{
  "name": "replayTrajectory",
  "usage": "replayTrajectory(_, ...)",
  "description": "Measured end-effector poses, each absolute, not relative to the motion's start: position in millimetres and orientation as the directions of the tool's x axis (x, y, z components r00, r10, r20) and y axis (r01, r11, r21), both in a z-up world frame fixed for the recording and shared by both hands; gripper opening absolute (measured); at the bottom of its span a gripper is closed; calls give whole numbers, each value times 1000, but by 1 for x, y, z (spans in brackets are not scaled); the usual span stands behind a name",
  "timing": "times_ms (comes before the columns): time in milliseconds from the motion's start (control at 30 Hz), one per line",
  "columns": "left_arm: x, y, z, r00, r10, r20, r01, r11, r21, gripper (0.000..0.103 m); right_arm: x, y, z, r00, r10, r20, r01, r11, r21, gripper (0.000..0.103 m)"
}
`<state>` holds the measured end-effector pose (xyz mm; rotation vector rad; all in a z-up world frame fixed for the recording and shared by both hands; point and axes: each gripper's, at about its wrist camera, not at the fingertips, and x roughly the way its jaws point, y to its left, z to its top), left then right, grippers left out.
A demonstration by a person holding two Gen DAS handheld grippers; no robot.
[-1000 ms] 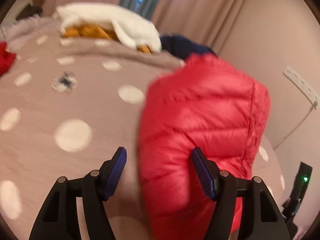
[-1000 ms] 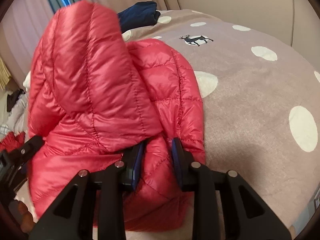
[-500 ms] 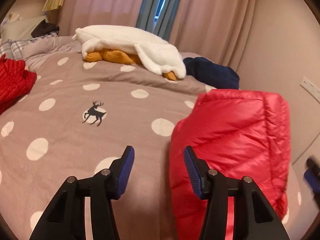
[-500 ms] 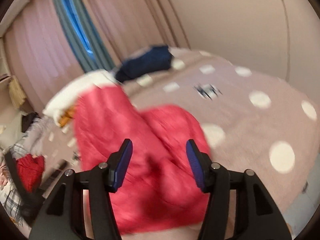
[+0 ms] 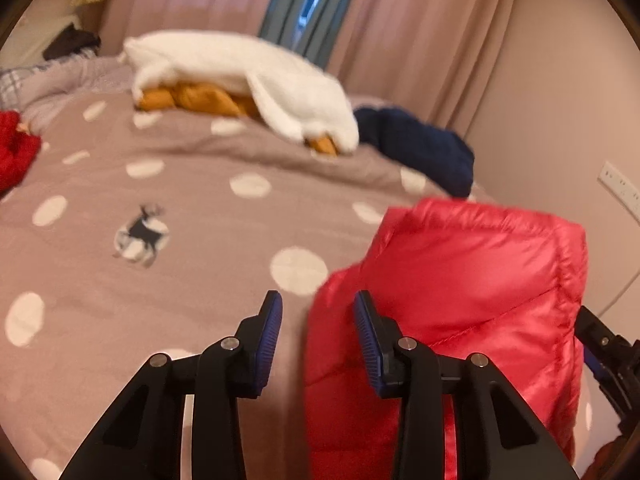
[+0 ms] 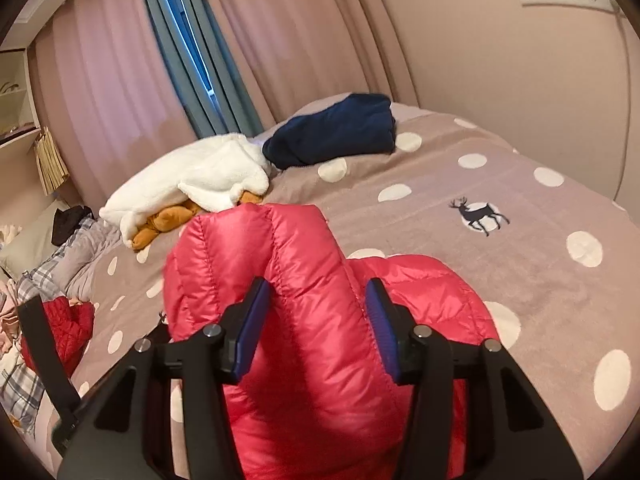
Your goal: Fold large clothes
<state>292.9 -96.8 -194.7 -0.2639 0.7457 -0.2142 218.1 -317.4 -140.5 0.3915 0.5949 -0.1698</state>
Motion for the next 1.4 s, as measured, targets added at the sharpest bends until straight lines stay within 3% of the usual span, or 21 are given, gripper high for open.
replayTrajectory(167,292,-127,-214,716,-301,-630,145,947,-287,33,240,-338,-183,725,-108,-680,350,909,229,48)
replayTrajectory(267,300,-142,-216,702,-307,-643,182,950,-255,33,242,-357,-212,701,-90,-708,385,883,269,48)
replayTrajectory(500,301,-161,-231,731,-259,-631,189,966,-178,33,256,-369,-243,677,-122,-726,408,883,232,46)
replayTrajectory(933,299,-164,-238,752,-270,-601,188,962,-197,33,253,-372,-262,686,-123,-717,419,873,250,46)
replayTrajectory(1100,301,-146,-230,737,-267,-621,140,959,-245,55,247,-379,-256,710,-87,-699,411,857,311,54)
replayTrajectory(1133,302,-136,-227,715,-288,-637,125,949,-289,55,243,-382,-253,715,-73,-696,412,848,334,57)
replayTrajectory(1267,302,-103,-217,640,-381,-667,67,893,-446,59,222,-388,-235,729,-8,-684,409,807,426,84)
replayTrajectory(1333,296,-89,-210,628,-409,-662,75,878,-472,66,209,-390,-225,735,13,-677,405,793,455,88)
replayTrajectory(1400,285,-73,-203,644,-432,-632,83,860,-504,84,198,-392,-217,740,31,-671,399,783,477,90)
